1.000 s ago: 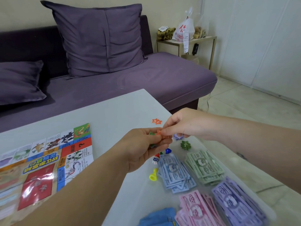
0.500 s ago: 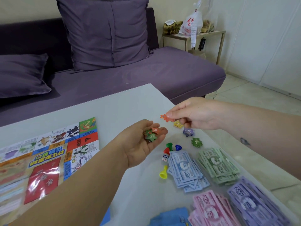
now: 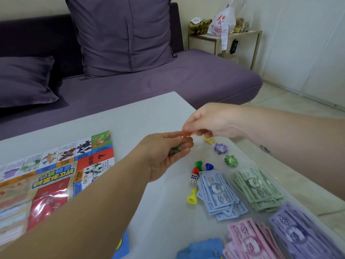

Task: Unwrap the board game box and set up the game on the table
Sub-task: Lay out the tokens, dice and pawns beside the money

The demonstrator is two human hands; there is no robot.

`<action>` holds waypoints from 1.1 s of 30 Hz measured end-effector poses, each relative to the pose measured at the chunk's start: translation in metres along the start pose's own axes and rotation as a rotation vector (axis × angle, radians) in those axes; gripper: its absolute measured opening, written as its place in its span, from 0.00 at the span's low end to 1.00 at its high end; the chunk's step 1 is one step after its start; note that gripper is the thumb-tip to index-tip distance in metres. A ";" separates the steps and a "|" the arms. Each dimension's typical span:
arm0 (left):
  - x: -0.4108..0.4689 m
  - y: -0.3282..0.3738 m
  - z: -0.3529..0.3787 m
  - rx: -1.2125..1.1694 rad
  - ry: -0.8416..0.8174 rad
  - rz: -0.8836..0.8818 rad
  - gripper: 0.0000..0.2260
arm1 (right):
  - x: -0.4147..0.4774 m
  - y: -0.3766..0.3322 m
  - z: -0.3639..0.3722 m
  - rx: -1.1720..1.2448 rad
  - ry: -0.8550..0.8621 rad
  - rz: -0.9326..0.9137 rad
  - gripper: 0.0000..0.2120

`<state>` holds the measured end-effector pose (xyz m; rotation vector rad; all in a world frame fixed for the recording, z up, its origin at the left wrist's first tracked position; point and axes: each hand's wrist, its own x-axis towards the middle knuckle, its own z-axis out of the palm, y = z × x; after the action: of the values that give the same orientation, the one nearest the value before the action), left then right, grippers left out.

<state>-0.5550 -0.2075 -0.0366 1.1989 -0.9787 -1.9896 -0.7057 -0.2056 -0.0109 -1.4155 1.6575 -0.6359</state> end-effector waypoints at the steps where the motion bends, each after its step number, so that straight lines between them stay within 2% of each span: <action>1: 0.002 0.001 -0.001 -0.030 0.025 0.002 0.08 | 0.005 0.000 -0.003 -0.008 0.054 0.013 0.04; 3: 0.004 0.004 -0.003 -0.114 0.066 -0.006 0.06 | 0.017 0.002 -0.009 -0.074 0.149 0.019 0.08; 9: 0.000 0.006 -0.008 -0.242 0.079 -0.085 0.09 | 0.048 0.013 -0.002 -0.303 0.209 0.100 0.19; 11: -0.002 0.005 -0.010 -0.255 0.070 -0.098 0.11 | 0.048 0.014 -0.005 -0.332 0.243 0.088 0.20; 13: -0.005 0.005 -0.011 -0.261 0.050 -0.099 0.12 | 0.041 0.013 -0.011 -0.331 0.282 0.048 0.19; 16: -0.007 0.003 -0.010 -0.252 0.008 -0.084 0.14 | 0.027 0.013 -0.020 -0.157 0.320 -0.040 0.18; 19: -0.011 0.000 -0.003 -0.222 -0.044 -0.066 0.13 | -0.004 0.005 -0.016 -0.090 0.201 -0.084 0.11; 24: -0.019 -0.005 0.013 -0.095 -0.097 -0.046 0.13 | -0.044 0.013 -0.010 -0.069 0.047 -0.061 0.09; 30: -0.028 -0.009 0.037 -0.020 -0.134 -0.069 0.08 | -0.062 0.025 -0.022 0.006 0.054 -0.025 0.02; 33: -0.031 -0.008 0.043 -0.083 -0.119 -0.097 0.08 | -0.066 0.033 -0.034 0.136 0.096 0.017 0.03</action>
<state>-0.5825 -0.1668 -0.0159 1.1124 -0.9016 -2.1773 -0.7516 -0.1396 -0.0021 -1.2900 1.6659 -0.8025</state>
